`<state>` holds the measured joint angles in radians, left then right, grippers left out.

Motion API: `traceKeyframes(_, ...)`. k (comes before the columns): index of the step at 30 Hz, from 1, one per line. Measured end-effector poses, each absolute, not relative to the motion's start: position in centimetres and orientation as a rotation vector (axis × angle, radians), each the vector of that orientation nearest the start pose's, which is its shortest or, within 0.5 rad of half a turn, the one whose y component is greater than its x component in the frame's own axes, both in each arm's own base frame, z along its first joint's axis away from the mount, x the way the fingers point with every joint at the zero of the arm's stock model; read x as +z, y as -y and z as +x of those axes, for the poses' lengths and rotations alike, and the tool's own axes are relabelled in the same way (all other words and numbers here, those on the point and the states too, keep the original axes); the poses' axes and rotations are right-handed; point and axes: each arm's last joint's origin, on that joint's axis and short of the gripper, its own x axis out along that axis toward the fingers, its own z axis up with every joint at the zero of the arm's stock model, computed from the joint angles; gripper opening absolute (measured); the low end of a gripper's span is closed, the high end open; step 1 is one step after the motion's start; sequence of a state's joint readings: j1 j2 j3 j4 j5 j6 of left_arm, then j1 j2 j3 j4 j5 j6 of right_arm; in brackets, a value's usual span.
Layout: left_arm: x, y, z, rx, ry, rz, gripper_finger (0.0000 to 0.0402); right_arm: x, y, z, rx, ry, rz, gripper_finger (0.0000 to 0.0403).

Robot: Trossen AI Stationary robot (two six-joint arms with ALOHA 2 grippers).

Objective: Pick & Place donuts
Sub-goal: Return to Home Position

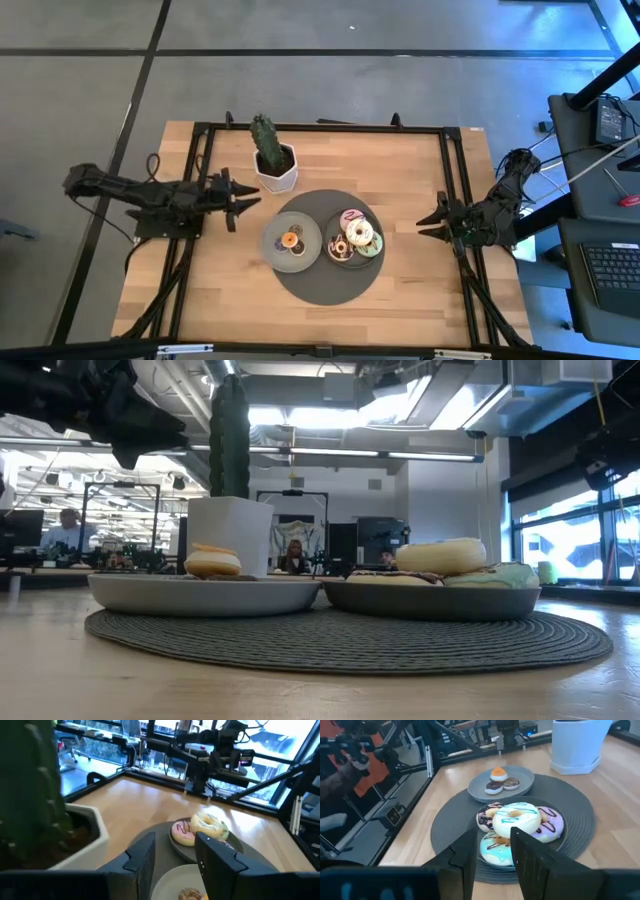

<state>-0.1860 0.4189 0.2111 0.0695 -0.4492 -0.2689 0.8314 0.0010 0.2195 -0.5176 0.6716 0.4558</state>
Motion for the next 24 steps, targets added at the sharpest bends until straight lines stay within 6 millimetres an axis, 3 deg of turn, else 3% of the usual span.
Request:
traceKeyframes(9, 20.6, -0.6, 10.9, 0.326, -0.084, -0.207, 0.0133, 18.9, -3.8, 6.0, 0.095, -0.246, 0.256, 0.0118)
traceKeyframes(20, 16.2, -1.1, 10.5, 0.301, -0.021, -0.239, 0.0136, 19.0, -3.8, 6.0, 0.073, -0.224, 0.204, 0.0118)
traceKeyframes(24, 16.2, -1.2, 10.4, 0.316, -0.025, -0.231, 0.0135, 19.0, -3.8, 6.0, 0.078, -0.222, 0.153, 0.0118)
